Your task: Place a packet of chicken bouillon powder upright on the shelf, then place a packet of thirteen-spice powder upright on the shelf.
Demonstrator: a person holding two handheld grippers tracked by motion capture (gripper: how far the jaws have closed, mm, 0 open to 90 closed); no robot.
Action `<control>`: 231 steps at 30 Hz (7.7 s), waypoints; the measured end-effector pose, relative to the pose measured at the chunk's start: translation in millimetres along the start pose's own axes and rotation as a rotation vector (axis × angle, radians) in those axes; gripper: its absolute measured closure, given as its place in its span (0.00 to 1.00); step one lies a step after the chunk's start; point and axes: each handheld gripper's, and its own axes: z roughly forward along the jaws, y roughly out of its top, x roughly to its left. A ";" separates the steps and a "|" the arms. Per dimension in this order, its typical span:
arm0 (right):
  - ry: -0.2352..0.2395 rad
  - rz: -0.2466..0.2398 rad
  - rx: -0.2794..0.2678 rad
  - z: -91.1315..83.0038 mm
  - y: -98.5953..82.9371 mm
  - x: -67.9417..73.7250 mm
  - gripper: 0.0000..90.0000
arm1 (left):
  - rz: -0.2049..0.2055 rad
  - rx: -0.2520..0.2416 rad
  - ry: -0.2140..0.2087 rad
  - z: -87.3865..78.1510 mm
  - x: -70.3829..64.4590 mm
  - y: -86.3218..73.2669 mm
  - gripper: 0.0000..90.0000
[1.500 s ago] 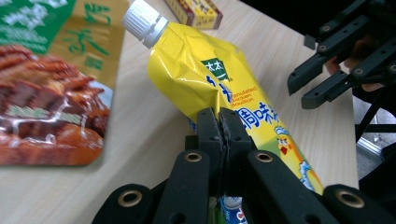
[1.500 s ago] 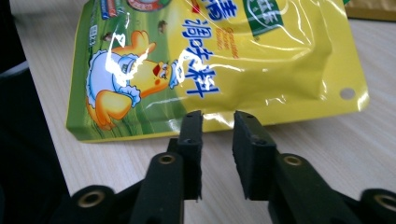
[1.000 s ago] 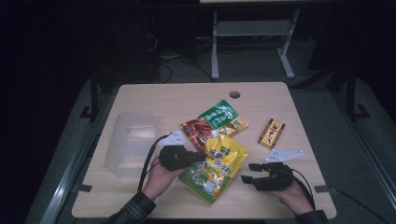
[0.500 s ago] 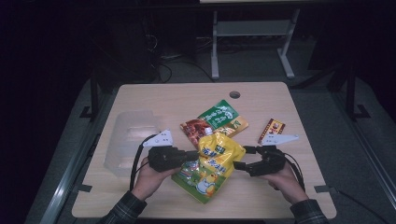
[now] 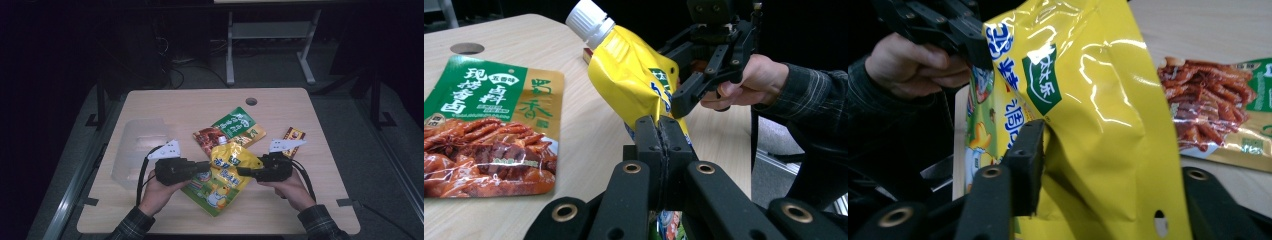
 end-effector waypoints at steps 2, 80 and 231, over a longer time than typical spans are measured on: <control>0.003 -0.002 -0.012 -2.2 0.9 0.6 0.70 | 0.002 -0.004 0.007 -1.1 1.1 -0.5 0.99; 0.177 -0.173 0.041 84.5 151.3 34.1 1.00 | 0.046 0.270 0.119 15.5 -50.6 -77.5 0.19; -0.417 -0.004 0.203 -56.4 2.3 -56.9 1.00 | 0.008 0.270 0.152 5.6 -22.5 -75.5 0.19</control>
